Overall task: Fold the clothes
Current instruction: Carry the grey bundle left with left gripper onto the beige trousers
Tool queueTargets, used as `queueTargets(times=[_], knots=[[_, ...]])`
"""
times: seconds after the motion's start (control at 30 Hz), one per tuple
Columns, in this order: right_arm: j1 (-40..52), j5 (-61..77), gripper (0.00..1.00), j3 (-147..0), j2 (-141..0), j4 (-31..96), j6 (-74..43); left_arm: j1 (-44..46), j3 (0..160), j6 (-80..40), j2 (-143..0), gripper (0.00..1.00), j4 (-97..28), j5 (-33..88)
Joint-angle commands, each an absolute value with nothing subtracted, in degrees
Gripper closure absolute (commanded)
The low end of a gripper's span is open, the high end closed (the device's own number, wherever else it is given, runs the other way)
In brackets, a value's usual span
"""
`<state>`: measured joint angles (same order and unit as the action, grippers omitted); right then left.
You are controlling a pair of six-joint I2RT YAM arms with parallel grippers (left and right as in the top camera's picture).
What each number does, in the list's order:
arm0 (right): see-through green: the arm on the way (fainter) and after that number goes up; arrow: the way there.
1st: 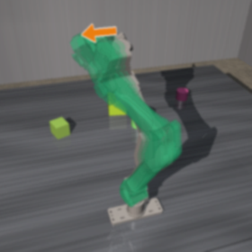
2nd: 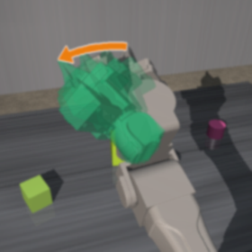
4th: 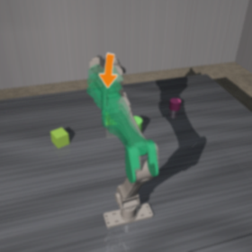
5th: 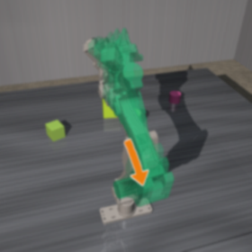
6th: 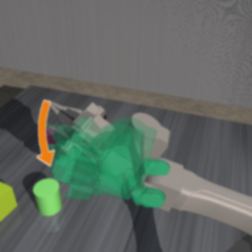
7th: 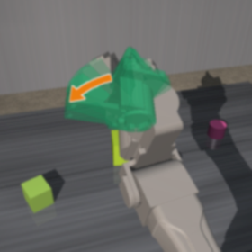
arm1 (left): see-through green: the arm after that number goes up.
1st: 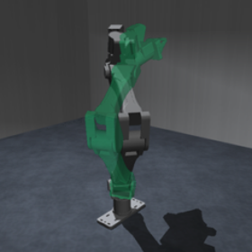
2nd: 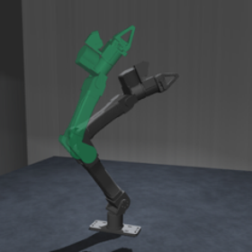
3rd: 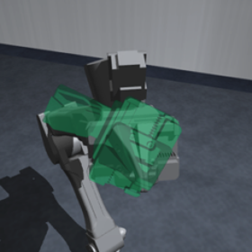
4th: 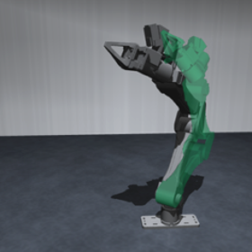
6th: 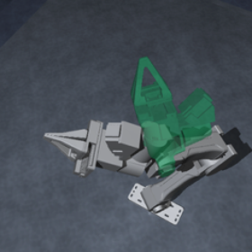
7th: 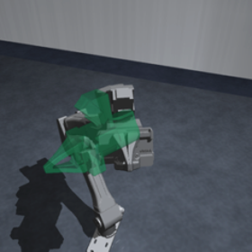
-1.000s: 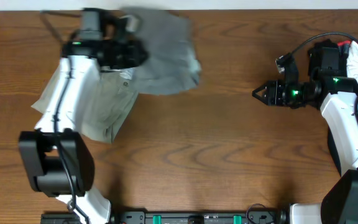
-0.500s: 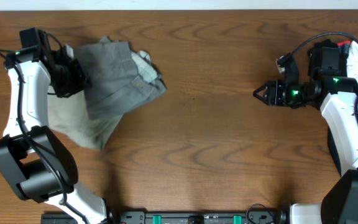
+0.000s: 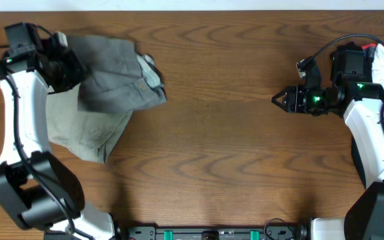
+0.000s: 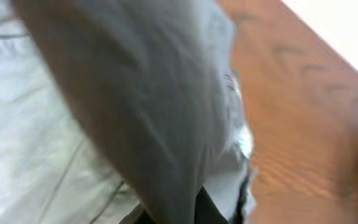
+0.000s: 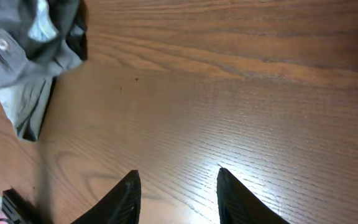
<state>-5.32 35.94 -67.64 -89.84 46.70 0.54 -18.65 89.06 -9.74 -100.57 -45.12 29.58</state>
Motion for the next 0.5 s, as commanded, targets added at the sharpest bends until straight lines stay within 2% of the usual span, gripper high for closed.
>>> queueTargets(times=[0.0, 0.13, 0.33, 0.47], knots=[[-4.7, 35.8, 0.62, -67.4, -89.5, 47.0, 1.4, -20.0, 89.3, -13.0, -97.1, 0.94, -44.9, 30.1], [-4.7, 35.8, 0.62, -67.4, -89.5, 47.4, 1.4, -22.5, 89.3, -14.2, -95.5, 0.94, -47.5, 26.3], [-4.7, 35.8, 0.63, -67.4, -89.5, 47.2, 1.4, -25.3, 88.7, -15.1, -95.5, 0.94, -57.1, 11.1], [-4.7, 35.8, 0.63, -67.4, -89.5, 46.7, 1.4, -26.1, 86.7, -15.2, -95.5, 0.94, -59.8, 6.2]])
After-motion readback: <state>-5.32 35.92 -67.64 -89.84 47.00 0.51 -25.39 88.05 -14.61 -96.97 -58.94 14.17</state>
